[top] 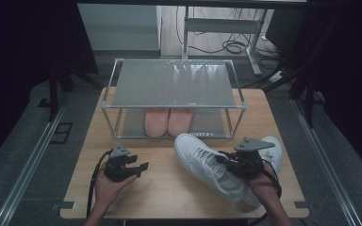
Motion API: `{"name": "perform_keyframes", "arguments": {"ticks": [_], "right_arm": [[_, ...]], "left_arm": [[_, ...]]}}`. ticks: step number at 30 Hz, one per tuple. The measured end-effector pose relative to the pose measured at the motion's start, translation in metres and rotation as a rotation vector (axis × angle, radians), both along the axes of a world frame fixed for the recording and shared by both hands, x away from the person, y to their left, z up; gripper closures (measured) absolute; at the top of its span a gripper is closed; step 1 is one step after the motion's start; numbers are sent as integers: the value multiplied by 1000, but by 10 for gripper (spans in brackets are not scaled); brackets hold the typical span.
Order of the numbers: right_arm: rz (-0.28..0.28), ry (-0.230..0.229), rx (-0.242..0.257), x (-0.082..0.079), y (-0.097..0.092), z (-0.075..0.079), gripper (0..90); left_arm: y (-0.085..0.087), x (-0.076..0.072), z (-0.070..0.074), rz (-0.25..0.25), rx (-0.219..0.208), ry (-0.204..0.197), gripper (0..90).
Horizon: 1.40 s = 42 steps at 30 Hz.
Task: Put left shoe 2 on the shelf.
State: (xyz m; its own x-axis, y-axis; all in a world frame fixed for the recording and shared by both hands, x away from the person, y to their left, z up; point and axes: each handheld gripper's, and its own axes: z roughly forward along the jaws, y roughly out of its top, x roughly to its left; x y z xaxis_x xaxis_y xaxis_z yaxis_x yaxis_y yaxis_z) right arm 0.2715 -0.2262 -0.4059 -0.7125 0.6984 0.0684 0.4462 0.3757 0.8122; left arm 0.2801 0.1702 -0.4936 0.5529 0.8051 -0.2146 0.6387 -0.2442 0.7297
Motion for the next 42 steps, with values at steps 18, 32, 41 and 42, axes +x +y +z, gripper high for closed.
{"name": "perform_keyframes", "arguments": {"ticks": [18,32,41,42], "right_arm": [[0,-36,84,5,-6,14,790],[-6,-93,152,7,-8,38,790],[-4,-123,191,15,-4,62,789],[-4,-123,191,15,-4,62,789]], "left_arm": [[-2,0,-1,1,1,3,404],[-1,0,0,0,4,3,404],[-2,0,-1,-3,7,3,404],[-2,0,-1,-3,7,3,404]]}}
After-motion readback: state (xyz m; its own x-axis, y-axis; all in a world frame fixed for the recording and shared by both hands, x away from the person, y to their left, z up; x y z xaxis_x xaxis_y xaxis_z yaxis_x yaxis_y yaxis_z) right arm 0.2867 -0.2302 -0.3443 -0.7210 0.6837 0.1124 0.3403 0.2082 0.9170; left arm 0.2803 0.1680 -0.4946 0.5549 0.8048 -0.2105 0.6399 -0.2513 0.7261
